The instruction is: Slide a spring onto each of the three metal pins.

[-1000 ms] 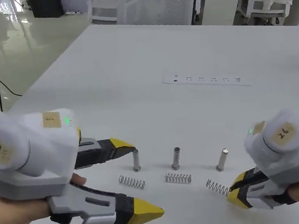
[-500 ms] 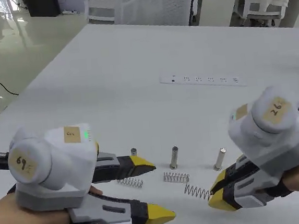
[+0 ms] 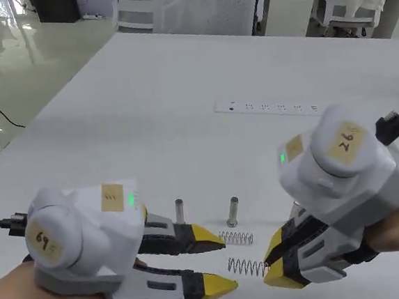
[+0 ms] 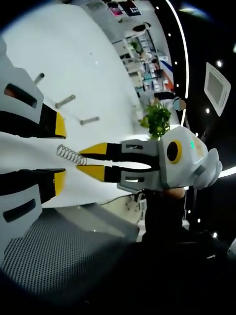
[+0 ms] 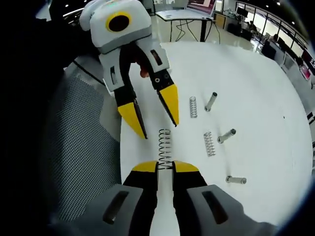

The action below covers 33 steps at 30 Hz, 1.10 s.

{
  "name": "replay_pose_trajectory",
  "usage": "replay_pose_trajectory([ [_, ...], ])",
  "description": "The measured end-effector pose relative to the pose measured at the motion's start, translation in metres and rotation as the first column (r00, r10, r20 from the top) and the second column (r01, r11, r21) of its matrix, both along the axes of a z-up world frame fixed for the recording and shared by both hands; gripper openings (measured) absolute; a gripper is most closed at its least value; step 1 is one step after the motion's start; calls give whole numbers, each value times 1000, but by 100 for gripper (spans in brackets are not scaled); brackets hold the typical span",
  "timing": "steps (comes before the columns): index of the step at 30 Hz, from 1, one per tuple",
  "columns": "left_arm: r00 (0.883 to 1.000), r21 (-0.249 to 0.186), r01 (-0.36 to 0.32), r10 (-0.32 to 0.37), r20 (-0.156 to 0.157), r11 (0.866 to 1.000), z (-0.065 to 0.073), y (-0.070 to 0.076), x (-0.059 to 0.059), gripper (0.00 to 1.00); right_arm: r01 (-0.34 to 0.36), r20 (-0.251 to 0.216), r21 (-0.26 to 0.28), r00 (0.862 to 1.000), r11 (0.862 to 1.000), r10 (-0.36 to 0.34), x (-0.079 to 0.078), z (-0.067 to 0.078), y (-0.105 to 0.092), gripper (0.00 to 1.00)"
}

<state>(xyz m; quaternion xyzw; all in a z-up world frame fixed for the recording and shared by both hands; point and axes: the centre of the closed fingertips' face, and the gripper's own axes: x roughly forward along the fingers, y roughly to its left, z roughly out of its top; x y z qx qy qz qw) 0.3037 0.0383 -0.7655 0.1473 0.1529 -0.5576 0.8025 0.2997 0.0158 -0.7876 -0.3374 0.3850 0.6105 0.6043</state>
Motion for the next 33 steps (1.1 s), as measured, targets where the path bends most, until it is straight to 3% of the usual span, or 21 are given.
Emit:
replay_pose_trajectory([
  [8, 998, 67, 43, -46, 53, 997, -8, -3, -4, 10, -16, -16, -2, 1000, 1000, 16, -4, 3, 6, 8],
  [13, 997, 87, 44, -50, 60, 995, -10, -1, -4, 4, -12, -19, 8, 1000, 1000, 12, -7, 9, 7, 8],
  [16, 997, 105, 46, -53, 59, 993, -13, -1, -4, 3, -1, -24, 45, 1000, 999, 2, -7, 19, 11, 8],
  [26, 997, 88, 50, -54, 49, 995, -11, -2, -4, 3, -18, 31, 119, 999, 993, 14, -6, 41, 30, 7],
  [33, 998, 69, 41, -44, 46, 997, -7, -3, -3, 2, -41, 52, 125, 998, 991, 34, -6, 44, 34, 8],
])
